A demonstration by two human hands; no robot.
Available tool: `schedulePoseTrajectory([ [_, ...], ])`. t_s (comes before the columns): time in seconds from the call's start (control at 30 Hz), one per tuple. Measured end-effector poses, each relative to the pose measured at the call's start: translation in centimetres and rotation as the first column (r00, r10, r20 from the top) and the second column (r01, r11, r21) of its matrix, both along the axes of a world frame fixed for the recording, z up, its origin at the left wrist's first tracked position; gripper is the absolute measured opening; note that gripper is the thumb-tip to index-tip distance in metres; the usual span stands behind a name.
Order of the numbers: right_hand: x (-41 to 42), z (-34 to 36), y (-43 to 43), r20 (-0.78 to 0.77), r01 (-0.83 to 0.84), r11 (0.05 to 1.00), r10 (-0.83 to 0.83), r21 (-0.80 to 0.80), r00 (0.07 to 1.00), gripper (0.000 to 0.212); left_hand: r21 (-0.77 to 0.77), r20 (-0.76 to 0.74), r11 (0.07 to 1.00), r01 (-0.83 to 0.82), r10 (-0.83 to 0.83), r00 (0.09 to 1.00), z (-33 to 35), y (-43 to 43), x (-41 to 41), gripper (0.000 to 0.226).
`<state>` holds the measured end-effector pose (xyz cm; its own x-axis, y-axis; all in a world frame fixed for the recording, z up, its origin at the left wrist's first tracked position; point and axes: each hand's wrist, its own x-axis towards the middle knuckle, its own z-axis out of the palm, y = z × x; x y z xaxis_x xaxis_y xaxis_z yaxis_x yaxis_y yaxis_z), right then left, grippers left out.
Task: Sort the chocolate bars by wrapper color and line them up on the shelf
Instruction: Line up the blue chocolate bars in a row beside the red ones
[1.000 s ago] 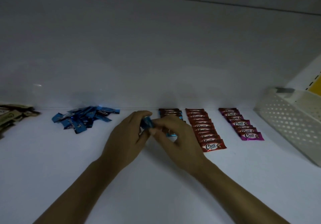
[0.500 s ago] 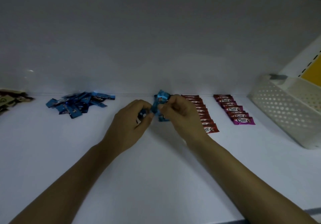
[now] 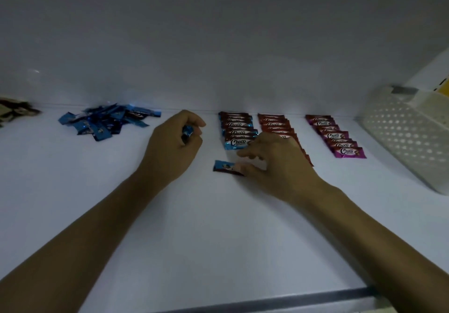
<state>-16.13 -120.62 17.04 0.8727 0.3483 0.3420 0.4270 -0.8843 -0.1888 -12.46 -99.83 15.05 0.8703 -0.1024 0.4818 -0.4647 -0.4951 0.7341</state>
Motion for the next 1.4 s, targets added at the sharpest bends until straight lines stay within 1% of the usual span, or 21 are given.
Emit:
schedulePoseTrajectory([
  [0.07, -0.1, -0.1, 0.5, -0.036, 0.015, 0.999, -0.017, -0.048, 0.999, 0.027, 0.015, 0.005, 1.000, 0.004, -0.004, 1.000, 0.0, -0.1, -0.1, 0.024],
  [0.17, -0.2, 0.5, 0.9, -0.054, 0.042, 0.999, -0.043, -0.030, 0.998, 0.019, 0.020, 0.006, 1.000, 0.007, -0.007, 1.000, 0.1, 0.0, -0.2, 0.032],
  [0.3, -0.1, 0.7, 0.8, -0.049, 0.075, 0.996, -0.078, -0.046, 0.996, 0.023, 0.017, 0.028, 0.999, 0.040, -0.040, 0.999, -0.1, -0.1, -0.3, 0.044],
  [0.37, 0.1, 0.9, 0.4, -0.061, 0.082, 0.996, -0.085, -0.042, 0.994, 0.024, 0.009, 0.013, 0.999, 0.049, -0.049, 0.999, -0.2, -0.2, -0.3, 0.051],
  [0.43, 0.2, 1.4, 0.3, -0.074, 0.080, 0.996, -0.082, -0.034, 0.994, 0.020, -0.008, -0.015, 0.999, 0.054, -0.054, 0.998, -0.2, -0.2, -0.3, 0.055],
  [0.5, 0.1, 1.7, 0.4, -0.086, 0.073, 0.997, -0.070, 0.032, 0.994, 0.016, -0.020, -0.026, 0.998, 0.060, -0.061, 0.998, -0.4, -0.2, -0.2, 0.056],
  [0.6, -0.1, 1.8, 0.7, -0.155, 0.064, 0.980, -0.035, 0.188, 0.987, 0.013, -0.032, -0.024, 0.997, 0.064, -0.065, 0.998, -0.5, -0.2, 0.0, 0.055],
  [0.67, 0.0, 2.0, 0.8, -0.173, 0.059, 0.937, 0.002, 0.345, 0.985, 0.008, -0.036, -0.020, 0.998, 0.061, -0.061, 0.998, -0.6, -0.1, 0.0, 0.055],
  [0.73, 0.3, 2.2, 0.7, -0.204, 0.087, 0.867, 0.017, 0.491, 0.979, 0.007, -0.044, -0.028, 0.997, 0.064, -0.066, 0.997, -0.6, -0.1, 0.0, 0.056],
  [0.8, 0.7, 2.3, 0.4, -0.239, 0.113, 0.832, 0.024, 0.543, 0.971, 0.012, -0.074, -0.050, 0.994, 0.083, -0.086, 0.995, -0.5, -0.2, -0.1, 0.060],
  [0.83, 0.9, 2.3, 0.2, -0.244, 0.117, 0.843, 0.017, 0.526, 0.970, 0.011, -0.096, -0.060, 0.991, 0.098, -0.104, 0.993, -0.4, -0.2, -0.1, 0.063],
  [0.87, 1.2, 2.3, -0.1, -0.244, 0.119, 0.871, 0.001, 0.476, 0.970, 0.008, -0.117, -0.067, 0.987, 0.112, -0.121, 0.990, -0.3, -0.3, -0.1, 0.064],
  [0.9, 1.4, 2.2, -0.4, -0.241, 0.118, 0.907, -0.019, 0.405, 0.970, 0.007, -0.137, -0.073, 0.983, 0.123, -0.134, 0.988, -0.2, -0.3, -0.2, 0.064],
  [0.93, 1.6, 2.1, -0.6, -0.236, 0.116, 0.937, -0.037, 0.329, 0.971, 0.010, -0.153, -0.082, 0.980, 0.128, -0.142, 0.986, -0.1, -0.3, -0.2, 0.062],
  [1.0, 1.7, 2.0, -0.8, -0.239, 0.126, 0.965, -0.069, 0.232, 0.968, 0.014, -0.179, -0.110, 0.975, 0.133, -0.154, 0.982, 0.0, -0.4, -0.4, 0.054],
  [1.07, 1.7, 2.0, -0.5, -0.226, 0.142, 0.981, -0.109, 0.134, 0.968, 0.011, -0.182, -0.128, 0.974, 0.135, -0.160, 0.979, 0.0, -0.4, -0.5, 0.040],
  [1.13, 1.7, 2.1, -0.1, -0.173, 0.169, 0.986, -0.164, 0.010, 0.971, 0.013, -0.170, -0.128, 0.976, 0.135, -0.158, 0.979, 0.0, -0.4, -0.6, 0.023],
  [1.23, 2.0, 2.3, 0.3, -0.079, 0.200, 0.975, -0.208, -0.098, 0.975, 0.018, -0.170, -0.149, 0.977, 0.131, -0.157, 0.976, 0.2, -0.3, -0.7, 0.009],
  [1.33, 2.6, 2.2, 0.7, -0.039, 0.204, 0.968, -0.212, -0.147, 0.976, 0.022, -0.178, -0.194, 0.976, 0.126, -0.161, 0.968, 0.3, -0.4, -0.8, 0.008],
  [1.4, 2.9, 2.3, 0.8, -0.022, 0.197, 0.964, -0.204, -0.181, 0.979, 0.024, -0.207, -0.234, 0.970, 0.130, -0.178, 0.956, 0.4, -0.4, -0.9, 0.017],
])
